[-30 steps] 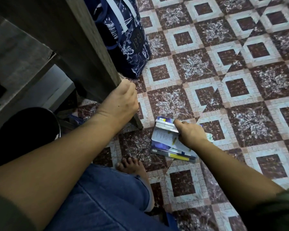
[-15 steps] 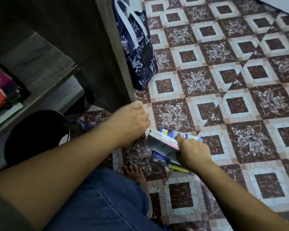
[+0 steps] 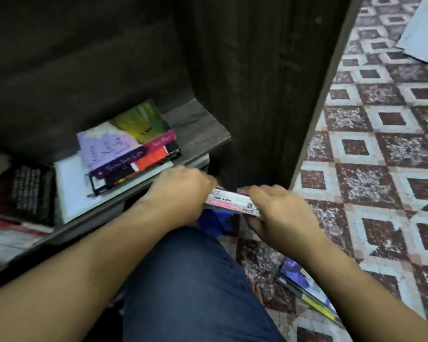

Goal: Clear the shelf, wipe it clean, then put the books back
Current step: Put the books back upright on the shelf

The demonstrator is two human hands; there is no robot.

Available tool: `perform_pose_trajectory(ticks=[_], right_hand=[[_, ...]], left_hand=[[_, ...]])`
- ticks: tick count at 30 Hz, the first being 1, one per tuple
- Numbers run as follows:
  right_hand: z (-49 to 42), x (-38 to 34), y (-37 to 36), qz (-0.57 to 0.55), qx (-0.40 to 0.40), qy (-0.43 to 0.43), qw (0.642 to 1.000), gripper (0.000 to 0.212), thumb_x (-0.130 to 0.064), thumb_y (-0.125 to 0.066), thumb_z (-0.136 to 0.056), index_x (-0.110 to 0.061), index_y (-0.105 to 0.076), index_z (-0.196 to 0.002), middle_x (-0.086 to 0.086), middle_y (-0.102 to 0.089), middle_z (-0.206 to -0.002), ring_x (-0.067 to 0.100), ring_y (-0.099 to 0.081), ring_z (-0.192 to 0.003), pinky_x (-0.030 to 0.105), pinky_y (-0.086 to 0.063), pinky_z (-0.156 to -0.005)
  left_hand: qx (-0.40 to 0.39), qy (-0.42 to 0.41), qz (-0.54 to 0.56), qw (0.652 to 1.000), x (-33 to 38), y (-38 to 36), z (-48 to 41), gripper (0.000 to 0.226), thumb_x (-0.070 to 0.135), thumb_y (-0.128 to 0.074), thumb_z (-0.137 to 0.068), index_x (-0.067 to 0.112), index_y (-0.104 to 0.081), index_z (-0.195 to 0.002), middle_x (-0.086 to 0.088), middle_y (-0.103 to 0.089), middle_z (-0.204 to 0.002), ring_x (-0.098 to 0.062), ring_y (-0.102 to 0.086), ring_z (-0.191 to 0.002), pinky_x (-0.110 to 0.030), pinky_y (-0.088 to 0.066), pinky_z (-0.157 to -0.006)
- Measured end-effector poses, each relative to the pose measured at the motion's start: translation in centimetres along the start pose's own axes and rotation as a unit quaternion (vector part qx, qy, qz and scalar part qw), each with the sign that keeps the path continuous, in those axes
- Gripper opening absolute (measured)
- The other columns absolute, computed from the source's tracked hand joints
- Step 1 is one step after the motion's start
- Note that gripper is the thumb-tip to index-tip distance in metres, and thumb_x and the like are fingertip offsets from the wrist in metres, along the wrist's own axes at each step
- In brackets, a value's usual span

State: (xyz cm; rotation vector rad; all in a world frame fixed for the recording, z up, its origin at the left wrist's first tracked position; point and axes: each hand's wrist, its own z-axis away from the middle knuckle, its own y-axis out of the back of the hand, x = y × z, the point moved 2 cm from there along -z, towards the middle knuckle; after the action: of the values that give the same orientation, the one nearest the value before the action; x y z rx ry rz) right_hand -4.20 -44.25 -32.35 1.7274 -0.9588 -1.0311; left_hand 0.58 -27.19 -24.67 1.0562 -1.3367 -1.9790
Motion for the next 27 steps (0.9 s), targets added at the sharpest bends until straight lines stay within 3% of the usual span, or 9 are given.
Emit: perform_pose_trajectory(ticks=[6, 9, 13, 16, 17, 19, 22, 24, 27], right_hand=[[-6.6, -5.7, 2.1, -0.011, 0.094, 0.106, 0.99, 0.045, -0.026, -0.078, -0.072, -0.026, -0.065, -0.115, -0.002, -0.07, -0.091, 0.027, -0.065, -0.074, 0.031, -0.051, -0.057], [-10.6, -8.4, 4.4, 0.002, 0.159, 0.15, 0.976, 0.039, -0.022, -0.073, -0.076, -0.028, -0.066, -0.114, -0.005, -0.07, -0.094, 0.027, -0.064, -0.078, 0.032, -0.049, -0.063], [-15.1, -11.9, 6.4, 0.02, 0.258, 0.188, 0.947, 0.033, -0.027, -0.052, -0.087, -0.031, -0.067, -0.116, -0.008, -0.071, -0.105, 0.025, -0.065, -0.087, 0.034, -0.045, -0.069], [-18.7, -13.3, 5.5, 0.037, 0.294, 0.189, 0.936, 0.031, -0.023, -0.056, -0.086, -0.032, -0.069, -0.113, -0.009, -0.071, -0.108, 0.022, -0.066, -0.088, 0.032, -0.044, -0.068], [-19.9, -13.3, 4.6, 0.046, 0.276, 0.189, 0.941, 0.033, -0.021, -0.058, -0.087, -0.033, -0.068, -0.116, -0.009, -0.07, -0.112, 0.023, -0.065, -0.092, 0.032, -0.045, -0.07], [-21.5, -12.8, 1.9, 0.049, 0.145, 0.182, 0.971, 0.041, -0.016, -0.054, -0.093, -0.034, -0.06, -0.129, -0.005, -0.064, -0.126, 0.026, -0.06, -0.109, 0.037, -0.046, -0.08], [-22.3, -10.8, -2.4, 0.015, -0.033, 0.165, 0.986, 0.051, -0.009, -0.04, -0.1, -0.035, -0.043, -0.144, -0.001, -0.043, -0.15, 0.021, -0.036, -0.138, 0.033, -0.036, -0.105], [-22.8, -9.6, -3.8, -0.047, -0.059, 0.154, 0.985, 0.055, -0.006, -0.043, -0.098, -0.032, -0.04, -0.146, -0.001, -0.032, -0.156, 0.017, -0.023, -0.146, 0.027, -0.023, -0.114], [-24.1, -8.5, -4.8, -0.079, -0.093, 0.151, 0.981, 0.063, -0.022, -0.065, -0.091, -0.028, -0.038, -0.148, 0.002, -0.028, -0.158, 0.021, -0.019, -0.147, 0.035, -0.022, -0.118]], left_hand=[[0.096, 0.142, -0.04, 0.984, -7.2, 1.5, 6.4, 0.028, 0.039, -0.067, -0.081, 0.03, -0.062, -0.107, 0.001, -0.069, -0.092, -0.028, -0.068, -0.082, -0.031, -0.047, -0.061], [0.166, 0.213, -0.005, 0.963, -10.1, 2.0, 9.1, 0.036, 0.029, -0.08, -0.066, 0.028, -0.07, -0.101, -0.006, -0.069, -0.078, -0.034, -0.066, -0.065, -0.034, -0.049, -0.052], [0.318, 0.252, -0.004, 0.914, -13.5, 2.0, 10.6, 0.045, 0.014, -0.072, -0.069, 0.019, -0.067, -0.113, -0.011, -0.07, -0.096, -0.037, -0.066, -0.08, -0.041, -0.052, -0.064], [0.349, 0.267, -0.015, 0.898, -16.5, 0.4, 9.7, 0.049, 0.008, -0.069, -0.069, 0.008, -0.063, -0.119, -0.018, -0.068, -0.107, -0.041, -0.065, -0.087, -0.045, -0.052, -0.072], [0.332, 0.27, -0.011, 0.904, -17.3, -0.6, 9.0, 0.051, 0.006, -0.07, -0.068, 0.007, -0.063, -0.119, -0.02, -0.068, -0.107, -0.041, -0.064, -0.085, -0.046, -0.052, -0.071], [0.257, 0.26, 0.026, 0.93, -18.3, -3.4, 7.5, 0.055, 0.004, -0.077, -0.066, 0.008, -0.064, -0.119, -0.021, -0.068, -0.103, -0.042, -0.064, -0.083, -0.045, -0.054, -0.069], [0.184, 0.218, 0.081, 0.955, -18.0, -7.7, 5.7, 0.056, 0.043, -0.067, -0.081, 0.014, -0.06, -0.129, -0.017, -0.063, -0.119, -0.039, -0.058, -0.1, -0.046, -0.053, -0.085], [0.206, 0.201, 0.089, 0.954, -17.8, -9.5, 4.9, 0.075, 0.065, -0.046, -0.081, 0.008, -0.06, -0.127, -0.017, -0.061, -0.121, -0.038, -0.056, -0.1, -0.043, -0.045, -0.093], [0.232, 0.195, 0.093, 0.948, -18.4, -9.9, 3.7, 0.091, 0.077, -0.031, -0.078, 0.006, -0.057, -0.129, -0.018, -0.056, -0.122, -0.036, -0.051, -0.105, -0.04, -0.037, -0.098]])
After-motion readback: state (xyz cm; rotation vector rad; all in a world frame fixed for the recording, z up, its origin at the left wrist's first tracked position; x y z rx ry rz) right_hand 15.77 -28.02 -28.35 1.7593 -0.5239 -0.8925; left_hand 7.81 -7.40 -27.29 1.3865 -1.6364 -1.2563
